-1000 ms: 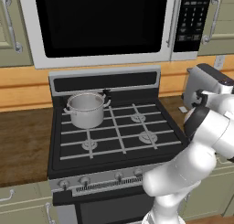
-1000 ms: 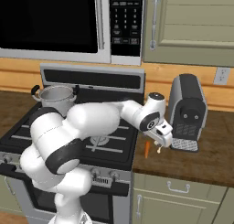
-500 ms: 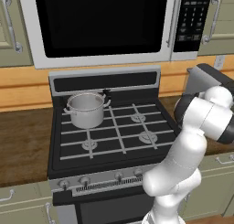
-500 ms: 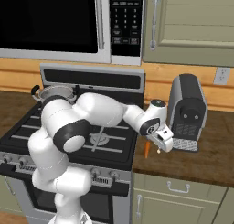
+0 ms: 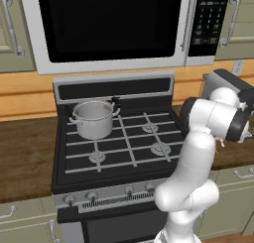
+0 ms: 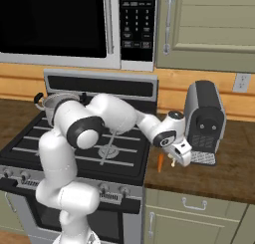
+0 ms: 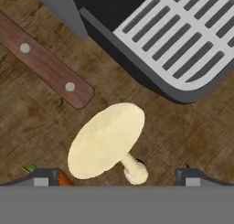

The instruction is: Put the carrot and mushroom in the pot. Retrieve the spatula and lightly stir the vegetables in the pot.

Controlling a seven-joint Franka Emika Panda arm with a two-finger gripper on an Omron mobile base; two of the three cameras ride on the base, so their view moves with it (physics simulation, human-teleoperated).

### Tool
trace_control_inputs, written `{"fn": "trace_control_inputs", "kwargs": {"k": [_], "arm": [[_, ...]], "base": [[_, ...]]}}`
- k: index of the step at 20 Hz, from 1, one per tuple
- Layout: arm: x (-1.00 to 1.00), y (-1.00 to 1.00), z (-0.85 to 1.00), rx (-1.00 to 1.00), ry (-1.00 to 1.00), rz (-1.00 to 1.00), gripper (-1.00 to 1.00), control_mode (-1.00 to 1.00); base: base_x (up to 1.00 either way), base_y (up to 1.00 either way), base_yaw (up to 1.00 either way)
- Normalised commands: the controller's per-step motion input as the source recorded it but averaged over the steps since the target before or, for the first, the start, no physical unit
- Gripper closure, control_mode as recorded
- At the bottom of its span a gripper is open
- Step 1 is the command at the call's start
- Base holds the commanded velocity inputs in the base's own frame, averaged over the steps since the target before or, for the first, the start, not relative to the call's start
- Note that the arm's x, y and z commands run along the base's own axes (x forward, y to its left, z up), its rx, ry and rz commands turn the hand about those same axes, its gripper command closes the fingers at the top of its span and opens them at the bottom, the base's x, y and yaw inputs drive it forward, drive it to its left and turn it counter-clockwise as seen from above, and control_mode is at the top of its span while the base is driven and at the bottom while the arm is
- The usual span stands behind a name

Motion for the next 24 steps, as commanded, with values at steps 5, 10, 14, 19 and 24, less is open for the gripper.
{"fn": "trace_control_inputs", "kwargs": {"k": [5, 10, 14, 19, 24], "arm": [[0.26, -0.04, -0.05, 0.00, -0.01, 0.00, -1.00, -1.00], [0.21, 0.00, -0.15, 0.00, 0.00, 0.00, -1.00, -1.00], [0.10, 0.00, -0.19, -0.01, 0.00, 0.00, -1.00, -1.00], [-0.08, 0.00, -0.11, -0.03, 0.00, 0.00, 1.00, -1.00], [-0.19, 0.03, 0.11, -0.01, -0.02, 0.00, 1.00, -1.00]], "base": [[0.00, 0.00, 0.00], [0.00, 0.00, 0.00], [0.00, 0.00, 0.00], [0.00, 0.00, 0.00], [0.00, 0.00, 0.00]]}}
